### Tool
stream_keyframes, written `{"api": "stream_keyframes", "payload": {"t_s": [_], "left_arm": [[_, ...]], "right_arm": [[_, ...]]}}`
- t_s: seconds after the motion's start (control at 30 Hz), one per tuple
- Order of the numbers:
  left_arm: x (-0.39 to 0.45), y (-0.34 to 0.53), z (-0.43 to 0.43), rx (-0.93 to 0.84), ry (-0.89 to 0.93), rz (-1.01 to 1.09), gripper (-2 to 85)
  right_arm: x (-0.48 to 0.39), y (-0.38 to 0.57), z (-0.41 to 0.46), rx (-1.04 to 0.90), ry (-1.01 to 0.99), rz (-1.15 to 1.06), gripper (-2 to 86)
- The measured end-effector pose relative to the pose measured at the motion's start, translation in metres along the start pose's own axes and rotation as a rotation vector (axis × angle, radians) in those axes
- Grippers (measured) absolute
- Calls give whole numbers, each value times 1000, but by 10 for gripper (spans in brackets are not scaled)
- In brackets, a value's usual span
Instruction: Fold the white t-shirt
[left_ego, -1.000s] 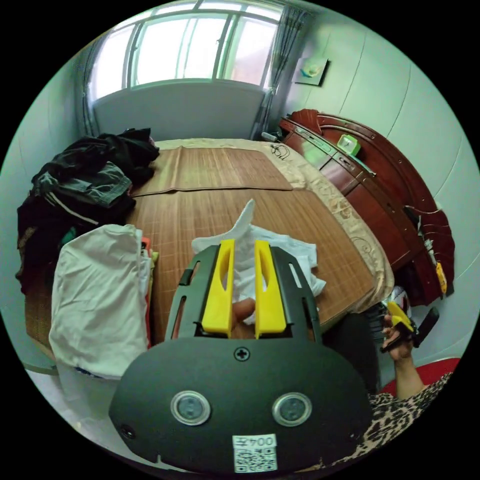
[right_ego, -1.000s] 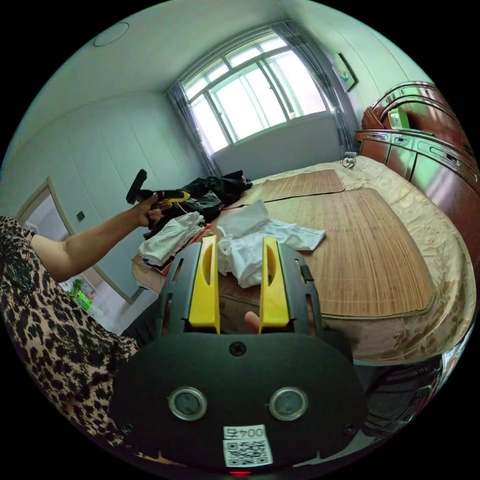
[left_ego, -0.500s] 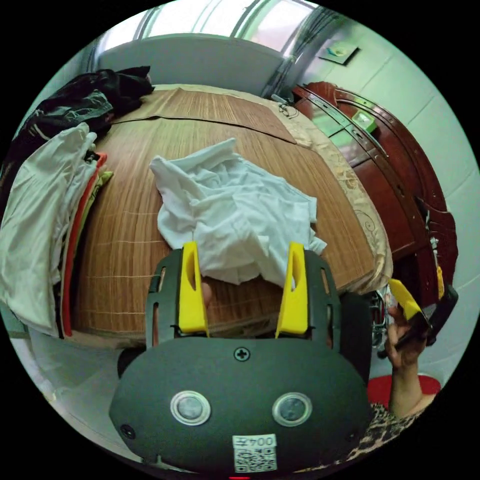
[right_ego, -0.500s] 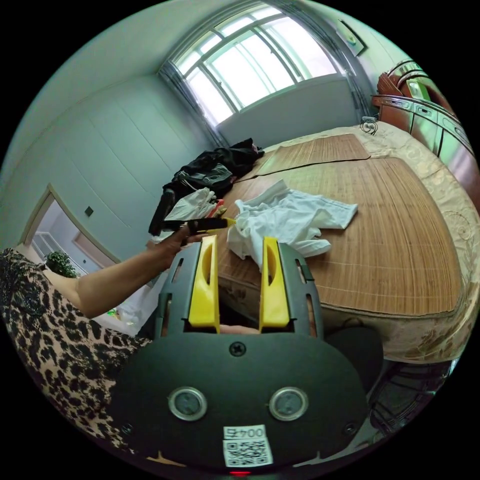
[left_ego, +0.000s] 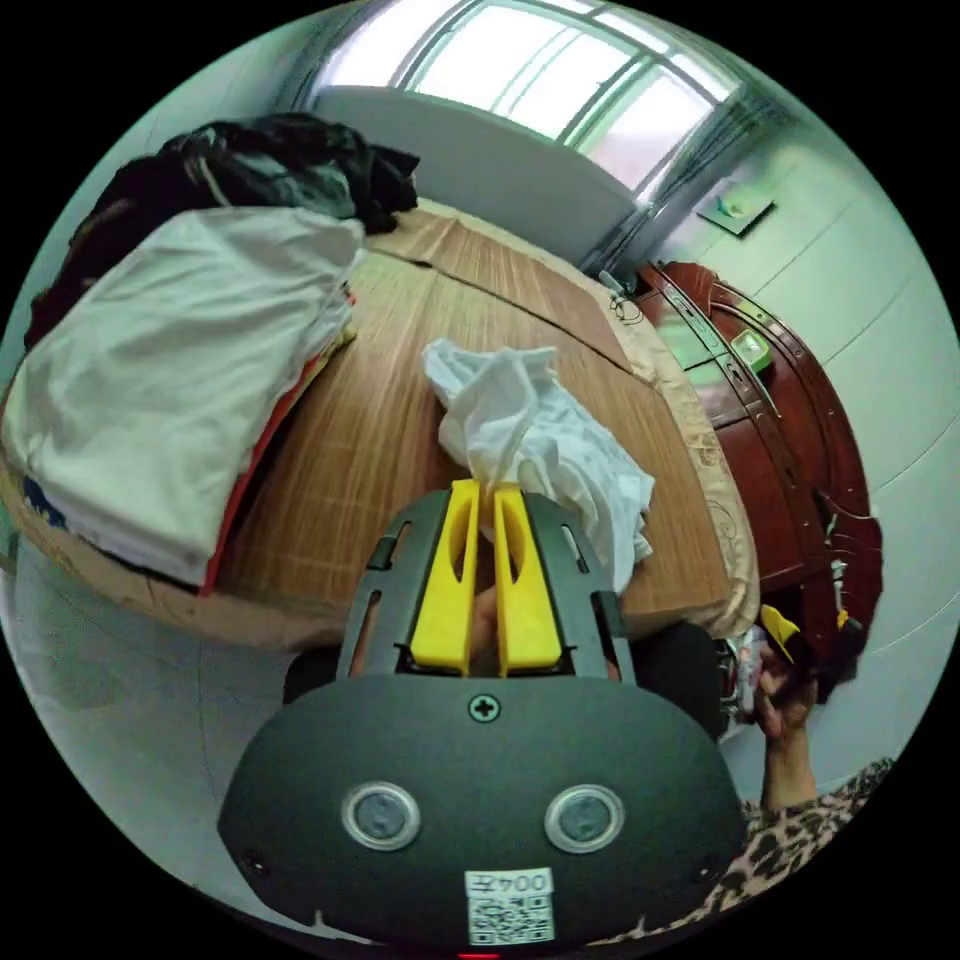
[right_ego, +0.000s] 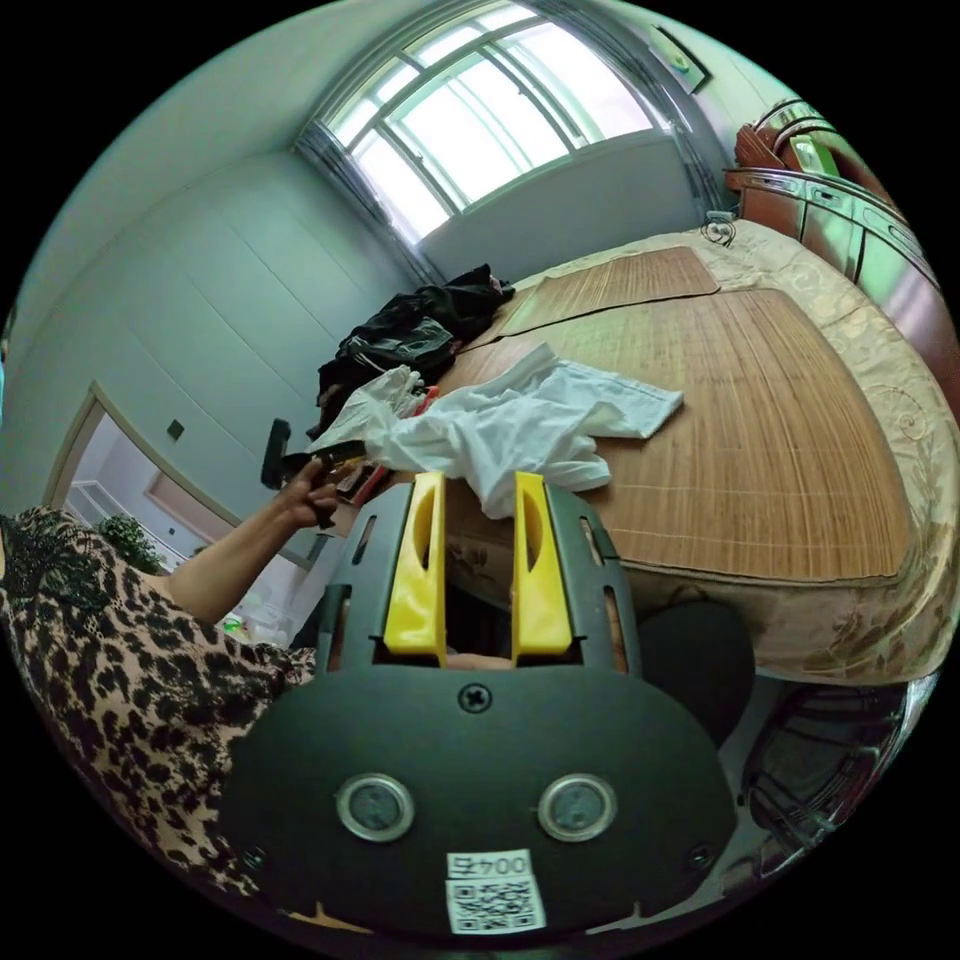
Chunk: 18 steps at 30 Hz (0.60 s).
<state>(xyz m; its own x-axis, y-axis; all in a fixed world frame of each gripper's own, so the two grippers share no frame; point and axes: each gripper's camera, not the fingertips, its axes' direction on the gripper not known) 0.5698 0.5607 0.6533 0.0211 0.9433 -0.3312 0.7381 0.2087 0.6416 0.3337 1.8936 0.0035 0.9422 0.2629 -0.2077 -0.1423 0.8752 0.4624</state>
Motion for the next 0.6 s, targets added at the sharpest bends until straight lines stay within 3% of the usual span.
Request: {"api": "stream_keyframes", "payload": {"t_s": [0.13,0.27,0.6], "left_arm": [[-69,33,-4,-123,115,-142,25],[-66,66,-33,0,229,-135,25],[126,31,-103,89,371,335,16]], "right_arm": [[-5,-16,22,-60,-56,-12,123],[-21,-32,41,-102,-86,-55,134],[-62,-91,67,-129,-133,-212,208]]}}
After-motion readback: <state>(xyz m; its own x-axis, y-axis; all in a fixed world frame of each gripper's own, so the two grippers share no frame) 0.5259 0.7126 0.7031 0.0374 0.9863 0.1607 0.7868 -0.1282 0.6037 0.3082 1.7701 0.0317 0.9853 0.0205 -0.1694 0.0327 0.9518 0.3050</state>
